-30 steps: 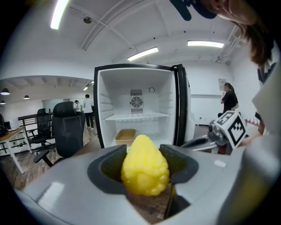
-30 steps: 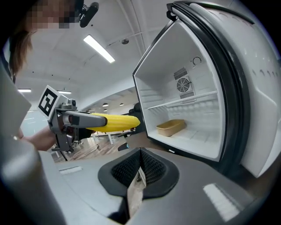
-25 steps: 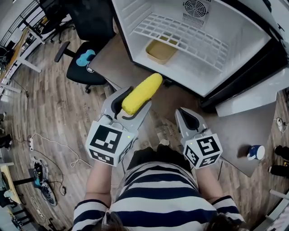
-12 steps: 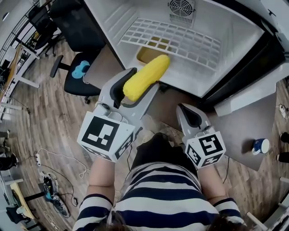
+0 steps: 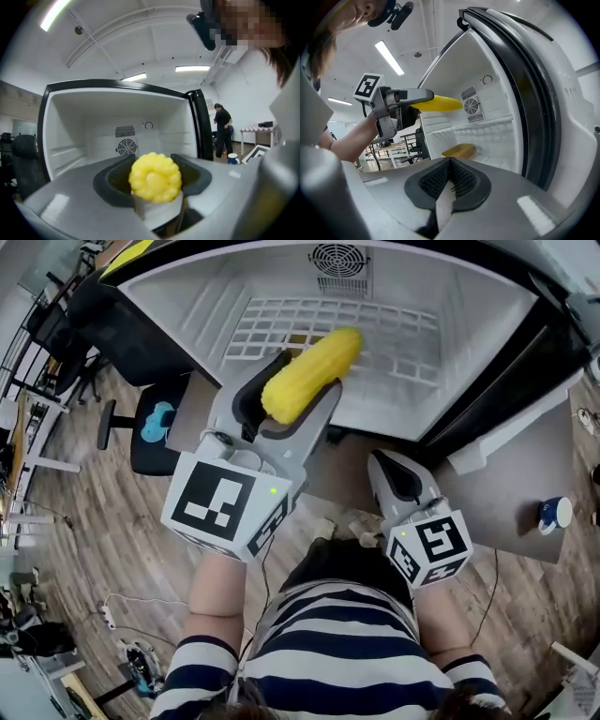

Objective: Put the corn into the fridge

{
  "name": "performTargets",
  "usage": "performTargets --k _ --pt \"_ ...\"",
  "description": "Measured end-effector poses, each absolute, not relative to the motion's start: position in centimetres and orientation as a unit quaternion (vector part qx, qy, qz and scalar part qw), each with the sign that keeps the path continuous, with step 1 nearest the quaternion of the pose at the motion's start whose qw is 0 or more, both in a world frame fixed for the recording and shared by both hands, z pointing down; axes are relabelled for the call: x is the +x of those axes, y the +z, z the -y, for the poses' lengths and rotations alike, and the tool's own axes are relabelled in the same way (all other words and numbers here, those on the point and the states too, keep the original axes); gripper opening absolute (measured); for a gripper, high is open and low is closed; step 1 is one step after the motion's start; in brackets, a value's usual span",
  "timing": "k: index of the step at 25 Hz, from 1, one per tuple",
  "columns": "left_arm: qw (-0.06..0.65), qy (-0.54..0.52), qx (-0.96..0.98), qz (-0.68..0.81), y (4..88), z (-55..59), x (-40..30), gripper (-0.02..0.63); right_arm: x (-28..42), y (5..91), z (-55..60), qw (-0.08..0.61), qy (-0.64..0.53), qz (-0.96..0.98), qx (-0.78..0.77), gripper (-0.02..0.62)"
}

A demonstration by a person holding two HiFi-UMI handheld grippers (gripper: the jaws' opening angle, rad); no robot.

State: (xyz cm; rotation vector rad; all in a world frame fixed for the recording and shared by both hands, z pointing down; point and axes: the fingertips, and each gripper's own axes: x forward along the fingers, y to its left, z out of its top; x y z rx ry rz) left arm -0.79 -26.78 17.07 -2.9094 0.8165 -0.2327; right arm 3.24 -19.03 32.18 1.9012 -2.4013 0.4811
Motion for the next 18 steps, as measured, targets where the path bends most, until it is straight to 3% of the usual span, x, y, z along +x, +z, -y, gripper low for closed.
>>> performTargets --k 18 --pt "0.097 -0.083 -0.976 -0.179 18.8 31.7 7.5 0.0 4.9 35.7 20.2 0.016 0.189 0.699 0.69 -0.008"
